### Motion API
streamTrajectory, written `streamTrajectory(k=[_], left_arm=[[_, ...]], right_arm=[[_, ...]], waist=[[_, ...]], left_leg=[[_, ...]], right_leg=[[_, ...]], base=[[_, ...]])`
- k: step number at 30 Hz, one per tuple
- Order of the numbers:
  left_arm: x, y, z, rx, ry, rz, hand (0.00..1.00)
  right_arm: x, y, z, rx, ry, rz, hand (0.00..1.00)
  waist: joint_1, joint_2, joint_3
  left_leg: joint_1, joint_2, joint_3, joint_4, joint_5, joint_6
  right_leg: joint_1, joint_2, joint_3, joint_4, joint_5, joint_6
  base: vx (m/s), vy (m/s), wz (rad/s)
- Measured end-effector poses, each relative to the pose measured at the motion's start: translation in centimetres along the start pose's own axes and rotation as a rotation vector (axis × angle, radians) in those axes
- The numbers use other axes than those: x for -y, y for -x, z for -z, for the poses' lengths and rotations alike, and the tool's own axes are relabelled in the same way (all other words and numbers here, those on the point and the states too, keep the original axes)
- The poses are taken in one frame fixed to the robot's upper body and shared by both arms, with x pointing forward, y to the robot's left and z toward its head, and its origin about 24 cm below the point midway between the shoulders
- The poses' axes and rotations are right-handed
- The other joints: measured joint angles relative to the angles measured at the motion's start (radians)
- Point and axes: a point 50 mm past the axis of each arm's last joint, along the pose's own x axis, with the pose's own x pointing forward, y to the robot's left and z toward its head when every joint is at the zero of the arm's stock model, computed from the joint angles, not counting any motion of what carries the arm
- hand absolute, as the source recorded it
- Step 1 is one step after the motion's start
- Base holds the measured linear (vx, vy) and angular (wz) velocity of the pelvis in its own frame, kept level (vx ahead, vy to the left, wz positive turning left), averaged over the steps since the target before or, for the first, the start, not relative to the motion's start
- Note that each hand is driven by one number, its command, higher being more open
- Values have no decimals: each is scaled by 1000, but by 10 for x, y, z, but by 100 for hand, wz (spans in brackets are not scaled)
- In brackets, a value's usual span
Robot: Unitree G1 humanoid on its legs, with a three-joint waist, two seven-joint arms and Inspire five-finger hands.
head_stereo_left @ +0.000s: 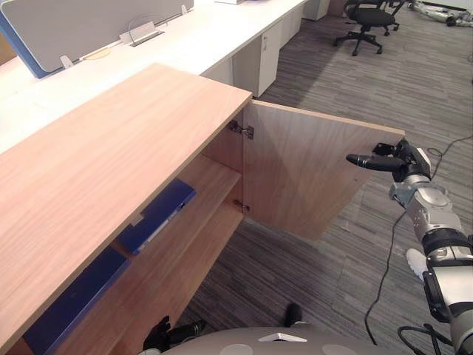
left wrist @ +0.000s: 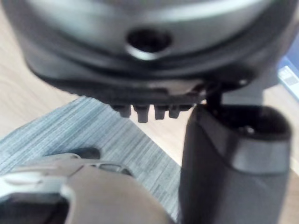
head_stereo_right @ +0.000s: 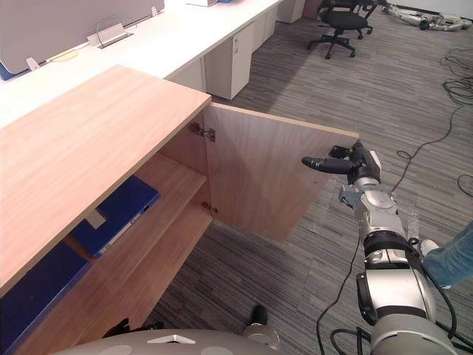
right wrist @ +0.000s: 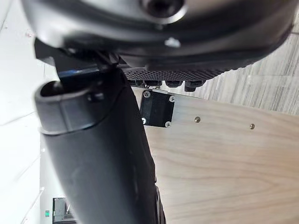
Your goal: Walk over to the cabinet, pick up the folder, carry it to the office cabinet, place the folder inside the office cabinet, then close the office cabinet door
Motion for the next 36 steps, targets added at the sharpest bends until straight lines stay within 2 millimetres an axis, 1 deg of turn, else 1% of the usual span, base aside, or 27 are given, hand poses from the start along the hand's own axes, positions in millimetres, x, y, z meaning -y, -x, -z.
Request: streamTrajectory(k=[4,5,7,8,11,12,14,15,16,18,20,21,22,23,24,25,26,27,28,29,31,33,36], left_arm=[[1,0,0,1,-8,19,100],[1,0,0,1,-10,29,100],[1,0,0,2,-11,37,100],[1,0,0,1,-11,38,100],[0,0,-1,6,-16,50,100],[-1,0,-1,5,-20,54,100],[-3,1,1,2,-25,57,100],[-4,1,1,0,-31,57,100],[-5,1,1,4,-55,58,100],[-5,1,-1,7,-74,62,100],[-2,0,-2,7,-105,82,100],[-1,-1,-3,7,-115,90,100],[1,-2,-6,6,-123,100,100],[2,-3,-9,12,-126,106,100],[2,-4,-11,16,-127,108,100],[2,-4,-12,18,-129,111,100],[2,-4,-13,19,-131,115,100],[3,-4,-12,16,-130,116,100],[4,-5,-12,12,-130,119,100],[5,-5,-12,8,-131,123,100],[7,-5,-10,3,-138,129,100],[7,-5,-10,2,-143,131,100],[5,-5,-11,4,-145,130,100]], right_arm=[[6,0,-5,-38,63,-54,100],[10,1,-7,-52,107,-82,100],[12,2,-10,-63,122,-111,100],[11,2,-11,-64,125,-120,100],[4,5,-21,-50,161,-191,100],[3,11,-24,-41,197,-236,100],[-4,23,-26,-33,263,-332,100],[-10,29,-27,-33,287,-389,100],[-19,40,-29,-33,332,-486,100],[-26,52,-30,-39,364,-587,100],[-40,69,-24,-75,441,-738,100],[-44,74,-22,-89,463,-777,100],[-49,84,-19,-113,502,-855,100],[-57,93,-16,-144,532,-948,100],[-61,98,-13,-163,540,-1005,100],[-68,106,-8,-187,547,-1090,100],[-84,124,1,-206,528,-1240,100],[-91,132,6,-216,515,-1302,100],[-104,148,13,-231,489,-1433,100],[-115,165,20,-252,460,-1561,100],[-126,184,28,-278,418,-1706,100],[-125,180,26,-273,408,-1696,100],[-120,181,33,-313,403,-1683,100]], waist=[[0,-3,2],[0,-6,5],[-1,-7,7],[-3,-7,8],[-22,-6,27],[-27,-5,30],[-40,-4,29],[-51,4,24],[-57,3,25],[-63,4,24],[-85,3,22],[-85,3,22],[-86,3,21],[-85,2,20],[-83,1,20],[-78,-1,19],[-65,-4,6],[-56,-5,-6],[-41,0,-24],[-24,-4,-23],[-14,0,-27],[-7,1,-30],[9,-2,-43]], left_leg=[[0,1,-2,1,0,0],[0,2,-2,1,0,0],[0,3,-2,1,0,0],[0,4,-2,1,0,0],[1,10,3,1,0,-1],[1,20,9,0,-2,-3],[1,27,15,-1,-3,-6],[1,33,20,-1,-3,-7],[2,41,24,0,-3,-7],[2,50,26,3,-3,-7],[2,60,32,17,-1,-5],[2,61,33,20,-1,-4],[1,64,35,21,-1,-4],[-2,68,38,16,-3,-4],[-3,71,39,14,-5,-5],[-6,74,39,14,-11,0],[-18,78,39,16,-14,1],[-29,78,39,15,-14,2],[-40,78,38,13,-12,5],[-40,77,33,10,-10,8],[-42,77,22,9,-7,7],[-48,75,18,10,-5,5],[-57,74,17,14,-4,-2]], right_leg=[[2,1,0,0,1,-1],[2,2,0,0,1,-1],[2,4,1,0,1,-1],[2,5,2,0,1,-1],[-3,12,18,0,0,-2],[-9,20,27,0,-1,-3],[-22,36,36,0,-4,-6],[-27,46,43,0,-3,-9],[-40,59,66,0,0,-15],[-50,71,86,2,4,-19],[-54,87,100,4,3,-28],[-56,88,106,0,3,-30],[-61,92,111,0,1,-31],[-69,100,114,-1,0,-33],[-71,106,114,-1,0,-34],[-74,108,113,-1,-1,-35],[-87,113,112,-1,-2,-35],[-99,114,112,-1,-2,-35],[-111,114,111,0,-2,-35],[-111,114,109,0,3,-36],[-107,110,104,0,12,-46],[-110,104,102,0,16,-46],[-117,102,100,0,19,-49]], base=[[-34,-9,0],[0,0,0],[-17,-4,-1],[-26,-10,-4],[-26,-15,-9],[-2,-46,-25],[13,-48,-31],[12,-58,-46],[7,-59,-54],[-4,-58,-44],[-39,-70,-25],[-85,-41,-22],[-115,-38,-18],[-120,-51,-13],[-127,-56,-7],[-127,-55,-4],[-130,-43,-5],[-101,-41,-9],[-66,-19,-2],[-46,-7,3],[-21,34,14],[-12,85,8],[4,94,3]])
